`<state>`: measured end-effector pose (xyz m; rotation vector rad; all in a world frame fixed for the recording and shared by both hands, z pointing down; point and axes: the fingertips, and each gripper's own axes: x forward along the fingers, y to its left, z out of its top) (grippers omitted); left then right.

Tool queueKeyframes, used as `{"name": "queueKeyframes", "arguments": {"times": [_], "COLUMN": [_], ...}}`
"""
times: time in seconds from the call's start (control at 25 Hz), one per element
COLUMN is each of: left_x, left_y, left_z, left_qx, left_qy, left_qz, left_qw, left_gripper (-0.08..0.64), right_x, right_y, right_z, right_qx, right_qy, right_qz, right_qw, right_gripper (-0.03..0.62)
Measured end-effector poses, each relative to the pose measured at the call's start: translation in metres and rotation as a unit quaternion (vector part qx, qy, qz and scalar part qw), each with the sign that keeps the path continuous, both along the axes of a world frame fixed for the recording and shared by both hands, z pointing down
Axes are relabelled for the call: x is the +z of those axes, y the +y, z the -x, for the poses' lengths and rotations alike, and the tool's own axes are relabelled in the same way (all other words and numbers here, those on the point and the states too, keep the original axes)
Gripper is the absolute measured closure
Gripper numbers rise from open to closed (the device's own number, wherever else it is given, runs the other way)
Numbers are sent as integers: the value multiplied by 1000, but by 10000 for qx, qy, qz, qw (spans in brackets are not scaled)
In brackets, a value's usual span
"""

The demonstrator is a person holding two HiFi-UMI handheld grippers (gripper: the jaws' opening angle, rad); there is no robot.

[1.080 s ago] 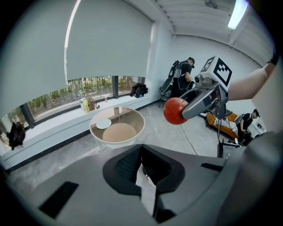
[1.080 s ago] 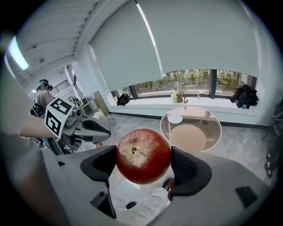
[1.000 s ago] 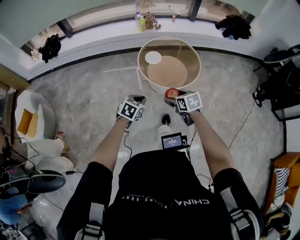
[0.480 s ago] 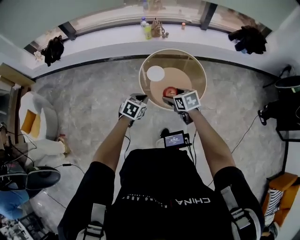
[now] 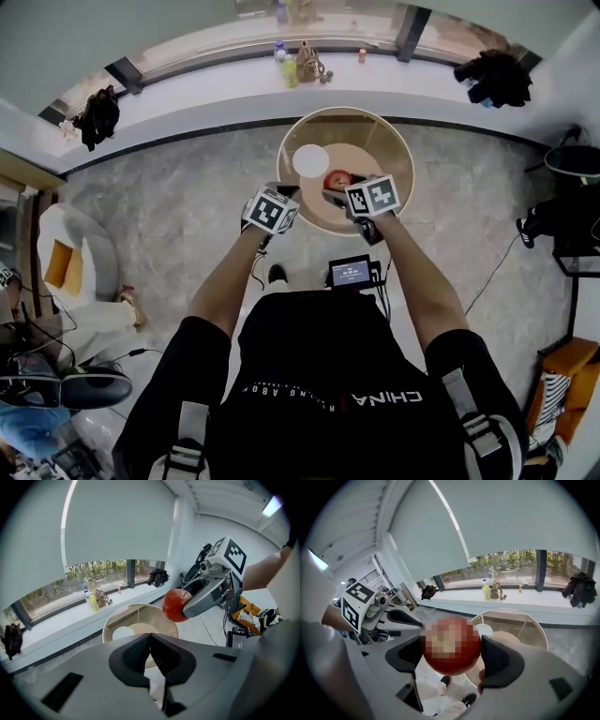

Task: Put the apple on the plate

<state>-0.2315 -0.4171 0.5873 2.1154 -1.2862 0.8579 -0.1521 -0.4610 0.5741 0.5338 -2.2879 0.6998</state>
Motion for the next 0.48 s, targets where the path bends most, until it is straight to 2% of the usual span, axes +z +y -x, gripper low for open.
{"name": "queueKeyframes", "arguments": {"times": [0.24, 0.48], "left_x": [-8, 11], "left_y": [-25, -23], "left_z": [21, 27], "left_qx": [105, 89], "left_qy": [-46, -92], "left_qz": [-97, 147], "left_qw": [9999, 9998], "left_gripper": [543, 543], "right_x": [-10, 4], "right_y": [-23, -25], "right_z": [17, 17], "right_qx": [195, 108], "right_qy": [-95, 20], "right_qz": [-30, 65], "right_qw": [9998, 9999], "right_gripper": [184, 184]}}
